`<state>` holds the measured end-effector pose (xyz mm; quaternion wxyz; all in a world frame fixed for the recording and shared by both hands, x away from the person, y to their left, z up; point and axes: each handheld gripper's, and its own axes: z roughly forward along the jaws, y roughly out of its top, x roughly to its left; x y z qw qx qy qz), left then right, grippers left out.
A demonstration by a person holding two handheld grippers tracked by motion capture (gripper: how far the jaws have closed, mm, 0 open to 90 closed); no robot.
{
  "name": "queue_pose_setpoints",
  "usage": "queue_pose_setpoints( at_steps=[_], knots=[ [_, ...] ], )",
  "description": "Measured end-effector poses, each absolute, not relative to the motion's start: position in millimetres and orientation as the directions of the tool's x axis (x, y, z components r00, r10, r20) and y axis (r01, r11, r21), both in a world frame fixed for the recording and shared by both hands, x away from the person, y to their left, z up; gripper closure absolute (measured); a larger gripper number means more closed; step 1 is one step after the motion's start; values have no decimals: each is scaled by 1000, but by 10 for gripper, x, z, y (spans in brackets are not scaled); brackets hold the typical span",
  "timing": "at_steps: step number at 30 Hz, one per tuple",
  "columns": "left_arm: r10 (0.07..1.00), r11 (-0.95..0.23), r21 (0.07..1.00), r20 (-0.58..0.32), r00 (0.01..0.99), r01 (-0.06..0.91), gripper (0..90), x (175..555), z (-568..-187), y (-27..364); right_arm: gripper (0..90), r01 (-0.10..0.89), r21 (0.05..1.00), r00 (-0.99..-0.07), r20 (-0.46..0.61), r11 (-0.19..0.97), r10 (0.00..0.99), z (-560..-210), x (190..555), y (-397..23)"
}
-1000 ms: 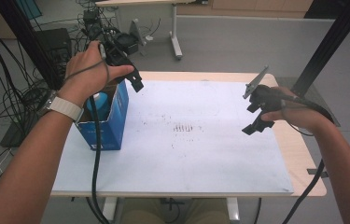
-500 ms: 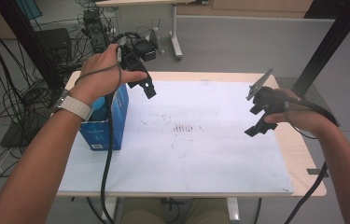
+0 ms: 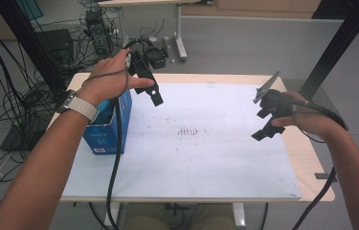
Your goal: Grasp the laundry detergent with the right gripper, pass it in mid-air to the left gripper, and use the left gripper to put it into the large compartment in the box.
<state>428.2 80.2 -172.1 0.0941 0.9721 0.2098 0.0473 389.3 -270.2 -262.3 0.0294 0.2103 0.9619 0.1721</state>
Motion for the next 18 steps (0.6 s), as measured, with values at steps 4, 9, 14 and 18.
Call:
queue_pose_setpoints(
  at_steps=[4, 9, 14, 18],
  knots=[
    [399, -902, 203, 51, 916, 381, 95, 4302, -1751, 809, 87, 396, 348, -909, 15, 850, 417, -2618, 3892, -2711],
    [374, -913, 191, 42, 926, 360, 94, 4304, -1827, 780, 87, 400, 350, -907, 16, 847, 421, -2624, 3887, -2726],
    [343, -926, 178, 36, 939, 332, 94, 4285, -1906, 718, 86, 402, 351, -906, 20, 846, 423, -2640, 3894, -2739],
    [337, -931, 162, 33, 941, 328, 95, 4293, -1951, 697, 86, 414, 352, -901, 26, 840, 433, -2666, 3910, -2761]
  ],
)
